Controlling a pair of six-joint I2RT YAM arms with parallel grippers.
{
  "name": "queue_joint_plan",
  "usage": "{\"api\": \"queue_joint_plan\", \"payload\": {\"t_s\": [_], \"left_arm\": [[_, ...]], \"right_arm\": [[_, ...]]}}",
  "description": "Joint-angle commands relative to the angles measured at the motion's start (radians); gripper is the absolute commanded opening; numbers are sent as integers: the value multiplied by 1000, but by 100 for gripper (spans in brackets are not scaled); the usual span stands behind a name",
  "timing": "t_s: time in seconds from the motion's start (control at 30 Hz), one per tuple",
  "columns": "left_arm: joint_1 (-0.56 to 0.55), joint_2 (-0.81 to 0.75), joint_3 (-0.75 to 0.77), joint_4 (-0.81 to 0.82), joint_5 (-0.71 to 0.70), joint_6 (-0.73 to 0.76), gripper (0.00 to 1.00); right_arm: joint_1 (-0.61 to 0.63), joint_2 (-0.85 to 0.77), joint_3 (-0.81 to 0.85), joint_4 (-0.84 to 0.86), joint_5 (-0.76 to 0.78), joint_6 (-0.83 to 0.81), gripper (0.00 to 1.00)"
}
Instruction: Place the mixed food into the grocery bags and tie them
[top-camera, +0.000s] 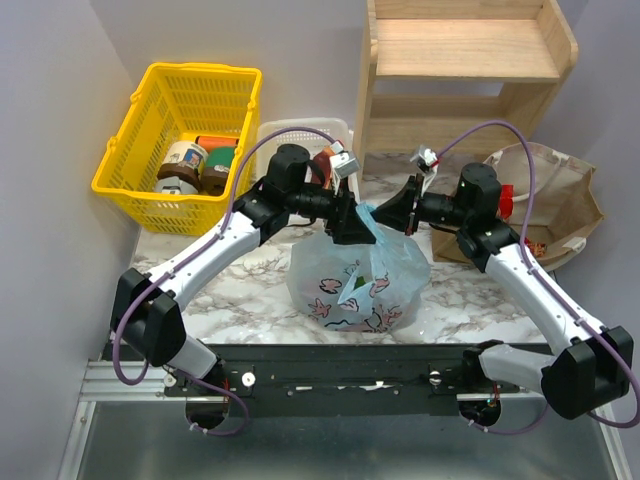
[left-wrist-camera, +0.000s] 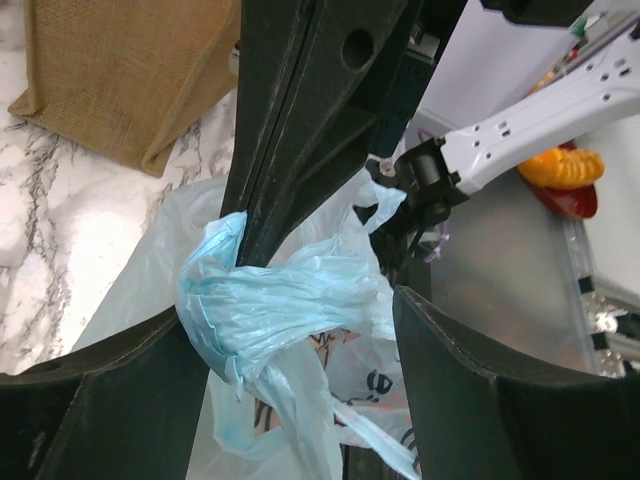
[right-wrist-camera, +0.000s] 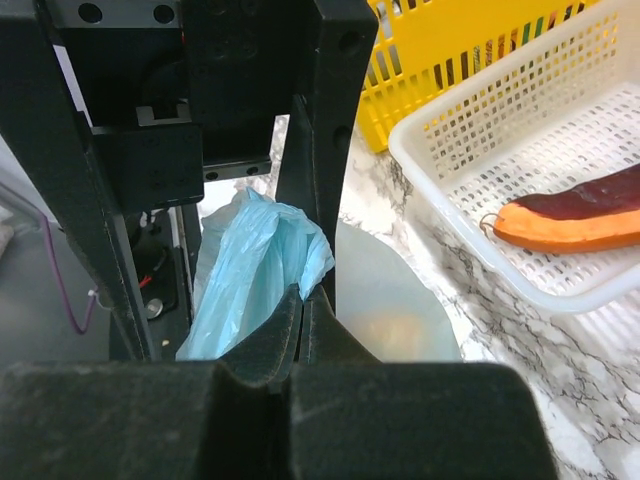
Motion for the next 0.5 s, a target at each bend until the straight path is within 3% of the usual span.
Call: {"api": "queue_joint_plan", "payload": {"t_s": [0.0, 0.17, 0.3, 0.47], "left_arm": [[-3, 13, -14, 61, 5, -76, 79], [-3, 21, -25, 61, -36, -70, 78], [-1, 44, -27, 60, -50, -83, 57], [-1, 48, -56, 63, -50, -92, 52]], "right_arm": [[12, -24, 15, -37, 34, -31, 1], [16, -64, 1, -45, 58, -34, 1], [16, -84, 7, -74, 98, -45, 1], [16, -110, 11, -109, 134, -45, 1]]}}
